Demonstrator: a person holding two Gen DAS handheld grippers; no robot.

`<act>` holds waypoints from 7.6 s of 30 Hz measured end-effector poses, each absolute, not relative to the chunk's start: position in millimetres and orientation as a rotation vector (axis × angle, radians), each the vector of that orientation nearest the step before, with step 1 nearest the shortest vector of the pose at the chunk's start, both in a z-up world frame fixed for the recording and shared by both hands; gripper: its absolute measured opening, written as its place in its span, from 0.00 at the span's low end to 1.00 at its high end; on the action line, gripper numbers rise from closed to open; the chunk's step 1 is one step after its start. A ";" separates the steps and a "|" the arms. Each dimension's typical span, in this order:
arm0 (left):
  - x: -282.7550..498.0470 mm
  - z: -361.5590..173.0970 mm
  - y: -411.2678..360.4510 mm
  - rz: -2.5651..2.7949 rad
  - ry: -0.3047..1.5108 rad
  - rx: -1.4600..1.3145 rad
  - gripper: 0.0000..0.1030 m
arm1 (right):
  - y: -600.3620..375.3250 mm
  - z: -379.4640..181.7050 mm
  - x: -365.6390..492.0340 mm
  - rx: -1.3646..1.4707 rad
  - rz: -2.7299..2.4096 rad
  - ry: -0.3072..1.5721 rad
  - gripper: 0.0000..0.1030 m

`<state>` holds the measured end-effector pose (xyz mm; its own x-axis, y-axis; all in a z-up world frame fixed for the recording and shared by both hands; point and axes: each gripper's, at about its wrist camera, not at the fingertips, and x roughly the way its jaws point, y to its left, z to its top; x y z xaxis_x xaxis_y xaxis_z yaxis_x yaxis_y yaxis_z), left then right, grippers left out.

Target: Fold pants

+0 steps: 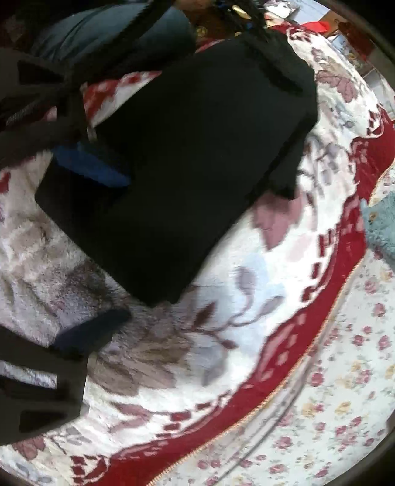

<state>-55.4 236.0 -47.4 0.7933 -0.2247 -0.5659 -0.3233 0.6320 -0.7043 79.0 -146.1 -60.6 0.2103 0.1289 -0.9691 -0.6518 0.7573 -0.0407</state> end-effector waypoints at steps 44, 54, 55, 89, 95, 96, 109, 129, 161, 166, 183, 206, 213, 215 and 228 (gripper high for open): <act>-59.6 8.6 -6.3 0.121 0.543 0.523 0.12 | 10.7 61.9 110.3 -0.316 0.771 1.310 0.14; -55.9 -38.9 -133.8 -0.047 0.609 0.749 0.12 | -155.8 -13.1 144.1 0.067 0.767 1.399 0.14; -54.2 -46.0 -140.2 -0.049 0.624 0.767 0.12 | -164.8 -24.9 145.9 0.092 0.765 1.404 0.14; 14.7 30.5 56.3 -0.356 0.893 -0.660 0.54 | -168.5 3.0 54.7 -0.126 0.701 1.070 0.38; 41.2 -58.0 58.9 -0.210 1.094 -0.693 0.11 | -162.6 -66.5 52.0 -0.187 0.681 1.092 0.39; 43.1 -62.1 65.2 -0.222 1.105 -0.764 0.10 | -167.1 -66.7 52.1 -0.163 0.688 1.086 0.39; 87.4 22.2 76.5 -0.255 0.869 -0.592 0.57 | -180.3 -4.0 83.7 0.060 0.657 0.991 0.41; 45.8 -5.7 79.3 -0.308 0.935 -0.631 0.51 | -157.9 -2.7 64.7 -0.010 0.700 0.989 0.52; 60.9 -81.7 109.3 -0.273 1.204 -0.958 0.78 | -221.1 -110.4 75.9 0.631 0.763 1.205 0.63; 55.3 -75.3 110.0 -0.220 1.192 -0.896 0.46 | -231.2 -115.7 73.5 0.661 0.776 1.151 0.32; 88.0 -85.7 12.5 -0.386 1.111 -0.695 0.53 | -319.0 -108.1 96.0 0.536 0.612 1.144 0.44; -41.6 -14.1 -55.5 -0.144 0.683 0.045 0.72 | -296.8 36.2 -52.2 -0.044 0.312 0.709 0.62; -39.3 -15.9 -56.3 -0.151 0.694 0.012 0.72 | -294.0 -23.0 -29.8 -0.067 0.390 0.879 0.61; -38.3 -16.9 -55.9 -0.163 0.696 -0.016 0.72 | -291.5 -25.4 -27.5 -0.076 0.394 0.895 0.61; -38.1 -20.4 -60.5 -0.155 0.722 -0.015 0.78 | -280.4 -25.1 -33.5 -0.120 0.453 0.872 0.61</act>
